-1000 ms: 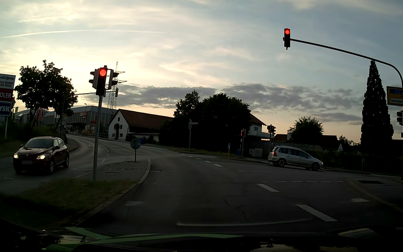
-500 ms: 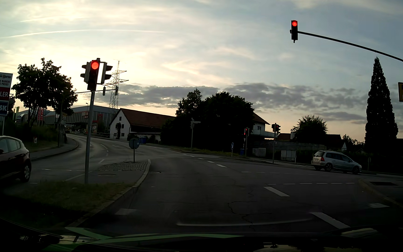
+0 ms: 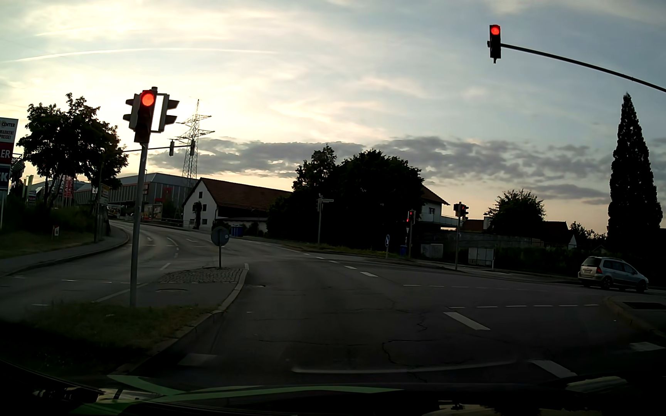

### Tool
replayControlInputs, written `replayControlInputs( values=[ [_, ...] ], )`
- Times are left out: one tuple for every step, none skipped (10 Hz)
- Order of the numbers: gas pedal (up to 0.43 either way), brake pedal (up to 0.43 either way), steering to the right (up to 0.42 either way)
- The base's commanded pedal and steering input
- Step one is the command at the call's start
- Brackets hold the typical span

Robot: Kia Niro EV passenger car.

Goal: Follow the waypoints while adhering to traffic rules and regulations

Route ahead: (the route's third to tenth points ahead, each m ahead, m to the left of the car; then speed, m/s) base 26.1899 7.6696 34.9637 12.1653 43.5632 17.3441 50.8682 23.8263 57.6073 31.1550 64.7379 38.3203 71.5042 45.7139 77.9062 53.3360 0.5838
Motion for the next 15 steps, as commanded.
replayControlInputs(
  values=[
    [0.0, 0.232, -0.044],
    [0.0, 0.232, -0.044],
    [0.0, 0.232, -0.044],
    [0.0, 0.232, -0.044],
    [0.0, 0.238, -0.044],
    [0.0, 0.238, -0.043],
    [0.0, 0.256, -0.043],
    [0.0, 0.268, -0.043],
    [0.0, 0.28, -0.043],
    [0.0, 0.28, -0.043],
    [0.0, 0.28, -0.043],
    [0.0, 0.28, -0.043],
    [0.0, 0.28, -0.043],
    [0.0, 0.28, -0.043],
    [0.0, 0.287, -0.043]
  ],
)
